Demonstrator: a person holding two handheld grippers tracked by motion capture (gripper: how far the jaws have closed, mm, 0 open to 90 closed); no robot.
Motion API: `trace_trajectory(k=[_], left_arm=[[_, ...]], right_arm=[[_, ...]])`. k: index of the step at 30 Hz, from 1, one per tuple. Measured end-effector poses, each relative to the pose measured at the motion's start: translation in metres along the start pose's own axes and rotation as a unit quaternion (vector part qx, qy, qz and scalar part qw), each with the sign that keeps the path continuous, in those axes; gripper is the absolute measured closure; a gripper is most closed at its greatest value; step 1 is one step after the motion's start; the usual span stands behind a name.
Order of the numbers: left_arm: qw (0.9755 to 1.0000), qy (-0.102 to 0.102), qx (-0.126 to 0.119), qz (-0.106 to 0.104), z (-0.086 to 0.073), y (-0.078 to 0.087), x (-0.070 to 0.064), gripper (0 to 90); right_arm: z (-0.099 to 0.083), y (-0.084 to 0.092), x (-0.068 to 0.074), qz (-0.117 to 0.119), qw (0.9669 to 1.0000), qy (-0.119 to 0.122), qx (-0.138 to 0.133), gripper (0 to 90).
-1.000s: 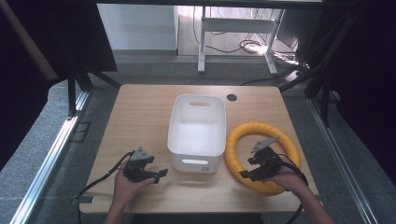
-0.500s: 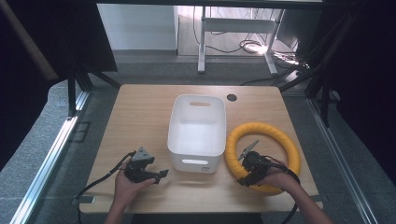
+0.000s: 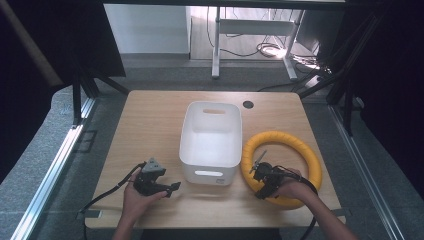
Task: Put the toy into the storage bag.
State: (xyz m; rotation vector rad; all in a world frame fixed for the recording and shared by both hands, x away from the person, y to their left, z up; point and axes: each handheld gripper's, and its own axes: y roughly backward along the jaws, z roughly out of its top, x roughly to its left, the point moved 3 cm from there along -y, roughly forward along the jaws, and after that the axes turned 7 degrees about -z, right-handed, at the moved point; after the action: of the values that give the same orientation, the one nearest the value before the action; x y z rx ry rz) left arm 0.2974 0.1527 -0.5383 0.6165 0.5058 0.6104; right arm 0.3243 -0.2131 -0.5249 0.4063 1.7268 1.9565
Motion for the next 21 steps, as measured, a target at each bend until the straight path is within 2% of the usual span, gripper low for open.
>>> trace_trajectory(k=[3, 9, 18, 20, 21], left_arm=[[1.0, -0.001, 0.001, 0.0, 0.0, 0.0, 0.0, 19.6], [1.0, -0.002, 0.002, 0.0, 0.0, -0.001, 0.0, 19.6], [1.0, 0.0, 0.004, 0.0, -0.001, -0.003, 0.0, 19.6], [1.0, 0.0, 0.005, 0.001, -0.001, -0.003, 0.0, 19.6], [1.0, 0.0, 0.005, 0.001, -0.001, -0.003, 0.0, 19.6]], right_arm=[[0.0, -0.004, 0.0, 0.007, 0.9999, -0.002, 0.011, 46.7], [0.001, -0.005, -0.002, 0.014, 0.9998, -0.007, 0.011, 48.0], [-0.005, -0.003, -0.007, 0.039, 0.9987, -0.025, -0.023, 49.0], [-0.006, 0.0, -0.009, 0.048, 0.9977, -0.034, -0.034, 49.1], [-0.007, 0.004, -0.013, 0.063, 0.9957, -0.043, -0.053, 49.2]])
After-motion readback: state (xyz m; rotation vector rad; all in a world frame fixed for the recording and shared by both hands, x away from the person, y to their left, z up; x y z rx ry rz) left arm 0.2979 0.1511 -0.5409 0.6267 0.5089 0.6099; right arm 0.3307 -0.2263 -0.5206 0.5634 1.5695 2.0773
